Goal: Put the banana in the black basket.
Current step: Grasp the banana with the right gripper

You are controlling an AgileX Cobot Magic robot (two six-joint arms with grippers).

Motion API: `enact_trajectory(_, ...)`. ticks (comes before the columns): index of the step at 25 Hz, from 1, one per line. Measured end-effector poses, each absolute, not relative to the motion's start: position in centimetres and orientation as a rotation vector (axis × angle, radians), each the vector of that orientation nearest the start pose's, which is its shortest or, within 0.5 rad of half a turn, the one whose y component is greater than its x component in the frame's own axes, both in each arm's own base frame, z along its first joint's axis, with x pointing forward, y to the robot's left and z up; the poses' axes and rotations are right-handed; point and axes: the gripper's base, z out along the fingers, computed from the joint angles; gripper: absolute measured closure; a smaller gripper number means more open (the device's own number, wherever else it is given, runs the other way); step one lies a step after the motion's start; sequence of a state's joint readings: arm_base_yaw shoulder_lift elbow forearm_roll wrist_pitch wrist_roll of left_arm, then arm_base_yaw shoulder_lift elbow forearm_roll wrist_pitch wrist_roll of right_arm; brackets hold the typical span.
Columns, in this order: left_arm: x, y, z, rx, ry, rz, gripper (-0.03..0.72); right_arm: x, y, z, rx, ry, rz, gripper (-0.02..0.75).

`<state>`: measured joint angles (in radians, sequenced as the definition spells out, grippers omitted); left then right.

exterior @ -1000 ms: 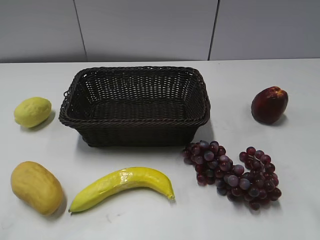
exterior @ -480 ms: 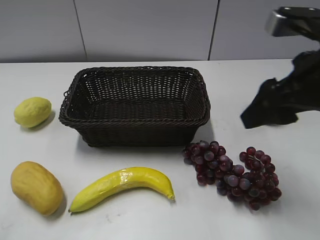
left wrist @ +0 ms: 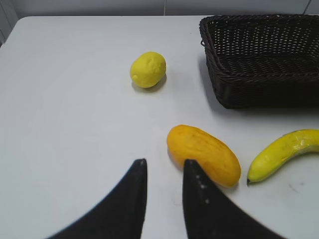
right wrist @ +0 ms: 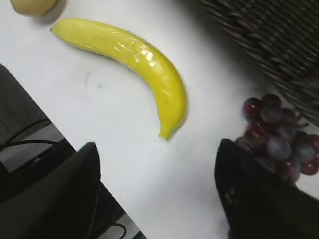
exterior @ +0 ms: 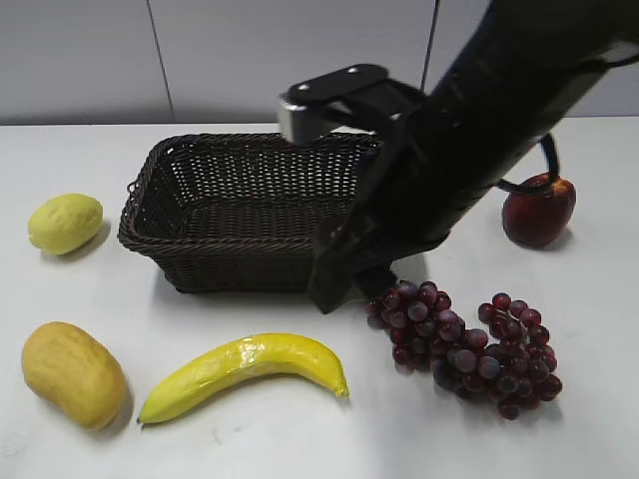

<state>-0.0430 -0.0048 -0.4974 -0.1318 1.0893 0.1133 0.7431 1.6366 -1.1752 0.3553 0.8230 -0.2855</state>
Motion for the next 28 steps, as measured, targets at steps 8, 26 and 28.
enact_trajectory(8,-0.7,-1.0,27.5,0.170,2.058,-0.115,0.446,22.0,30.2,22.5,-1.451,2.478,0.408,0.167)
enact_trajectory(26,-0.7,-1.0,27.5,0.170,2.058,-0.115,0.446,23.1,34.4,15.8,-1.936,2.129,0.106,0.066)
enact_trajectory(28,-0.7,-1.0,27.5,0.170,2.058,-0.115,0.446,23.3,34.6,14.9,-1.946,2.120,0.100,0.068)
